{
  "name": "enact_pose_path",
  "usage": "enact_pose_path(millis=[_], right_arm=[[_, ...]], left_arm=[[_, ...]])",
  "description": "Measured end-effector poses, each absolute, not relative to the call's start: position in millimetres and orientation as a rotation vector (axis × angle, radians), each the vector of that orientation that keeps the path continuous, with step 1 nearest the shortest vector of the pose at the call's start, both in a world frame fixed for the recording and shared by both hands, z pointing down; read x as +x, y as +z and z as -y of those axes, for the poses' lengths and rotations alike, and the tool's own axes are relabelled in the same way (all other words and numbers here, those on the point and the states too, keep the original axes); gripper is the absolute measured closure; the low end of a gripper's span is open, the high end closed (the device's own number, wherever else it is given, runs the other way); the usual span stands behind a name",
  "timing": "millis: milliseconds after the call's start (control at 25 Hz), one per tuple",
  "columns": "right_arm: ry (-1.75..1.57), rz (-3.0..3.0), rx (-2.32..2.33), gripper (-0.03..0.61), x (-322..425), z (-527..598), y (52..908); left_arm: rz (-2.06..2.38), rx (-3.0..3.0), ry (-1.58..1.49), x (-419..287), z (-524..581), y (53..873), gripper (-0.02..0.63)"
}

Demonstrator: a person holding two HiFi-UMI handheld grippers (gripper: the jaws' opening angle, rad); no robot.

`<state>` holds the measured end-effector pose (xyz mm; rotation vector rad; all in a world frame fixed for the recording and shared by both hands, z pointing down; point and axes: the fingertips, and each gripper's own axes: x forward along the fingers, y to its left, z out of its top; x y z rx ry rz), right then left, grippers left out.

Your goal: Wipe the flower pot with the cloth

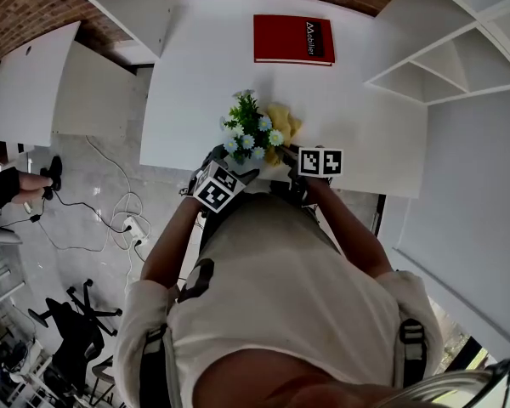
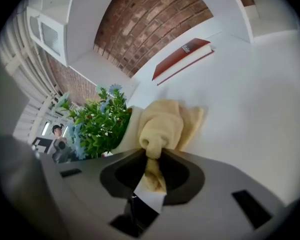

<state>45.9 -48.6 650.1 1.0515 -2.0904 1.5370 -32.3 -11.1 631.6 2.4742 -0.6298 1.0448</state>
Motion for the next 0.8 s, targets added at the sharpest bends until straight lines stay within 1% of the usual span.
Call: enact_pose_path(millis=[280,400,560,800], right_arm=[[1.495,2.263,1.026,0.482,37.7,54.9,588.0],[1.488,2.308,1.042,0.48,35.8,61.5,573.7],[1.494,2.304,1.084,0.482,37.3,68.4,585.1],[1.489,2.239,1.09,0.473,47.1,71.9,609.0]], left_arm=[[0.61,2.477,1.021,-21.1,6.2,630.4,0.245],[0.565,2.493,1.007,-9.6,0.7,631.0,0.245],[0.57,2.511,1.017,-6.7,0.4,631.8,0.245],[0.61,2.477,1.032,-34.5,10.0,633.7,0.247]])
